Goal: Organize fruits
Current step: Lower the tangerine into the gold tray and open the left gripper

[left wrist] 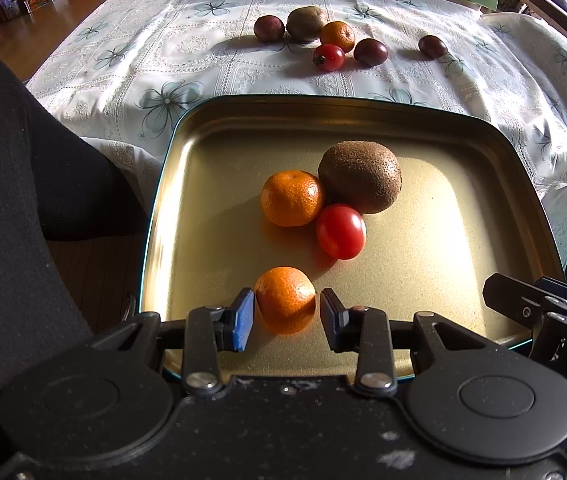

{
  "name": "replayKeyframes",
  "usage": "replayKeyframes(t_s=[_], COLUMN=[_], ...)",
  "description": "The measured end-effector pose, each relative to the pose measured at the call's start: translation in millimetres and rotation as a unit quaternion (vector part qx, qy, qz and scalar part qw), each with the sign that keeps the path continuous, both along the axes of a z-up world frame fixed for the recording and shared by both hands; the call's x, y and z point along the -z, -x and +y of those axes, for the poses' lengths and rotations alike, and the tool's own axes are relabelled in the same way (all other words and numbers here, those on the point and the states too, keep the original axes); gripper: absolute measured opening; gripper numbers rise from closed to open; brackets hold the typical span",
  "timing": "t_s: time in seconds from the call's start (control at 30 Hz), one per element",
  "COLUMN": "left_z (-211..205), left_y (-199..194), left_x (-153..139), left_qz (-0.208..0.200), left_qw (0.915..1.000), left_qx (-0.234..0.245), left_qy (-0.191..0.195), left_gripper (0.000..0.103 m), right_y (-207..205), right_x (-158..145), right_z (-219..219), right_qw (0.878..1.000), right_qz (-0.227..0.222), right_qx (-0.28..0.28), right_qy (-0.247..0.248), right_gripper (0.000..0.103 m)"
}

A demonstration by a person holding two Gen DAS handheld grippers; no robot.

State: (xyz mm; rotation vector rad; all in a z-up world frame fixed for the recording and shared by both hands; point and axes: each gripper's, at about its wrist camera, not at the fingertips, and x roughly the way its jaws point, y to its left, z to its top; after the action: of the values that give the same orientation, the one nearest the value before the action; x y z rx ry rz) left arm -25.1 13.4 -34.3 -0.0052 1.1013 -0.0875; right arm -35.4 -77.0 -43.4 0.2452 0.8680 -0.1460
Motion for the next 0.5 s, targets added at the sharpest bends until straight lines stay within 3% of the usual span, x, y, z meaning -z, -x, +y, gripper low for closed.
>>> replayKeyframes(t_s=[0.5], left_z=[-1.7], left_y=[-0.7], left_x=[3.2], left_qz=[0.006], left_qw=[1.0000], left_qx=[0.001], left_qy=[-0.004], left_gripper=[0.036], right_y=[-0.7], right_x=[1.9], right_z=[1.3], right_qw=[1.000], right_qz=[0.007], right_qx=[-0.006], right_qy=[-0.002], right_gripper=[0.057])
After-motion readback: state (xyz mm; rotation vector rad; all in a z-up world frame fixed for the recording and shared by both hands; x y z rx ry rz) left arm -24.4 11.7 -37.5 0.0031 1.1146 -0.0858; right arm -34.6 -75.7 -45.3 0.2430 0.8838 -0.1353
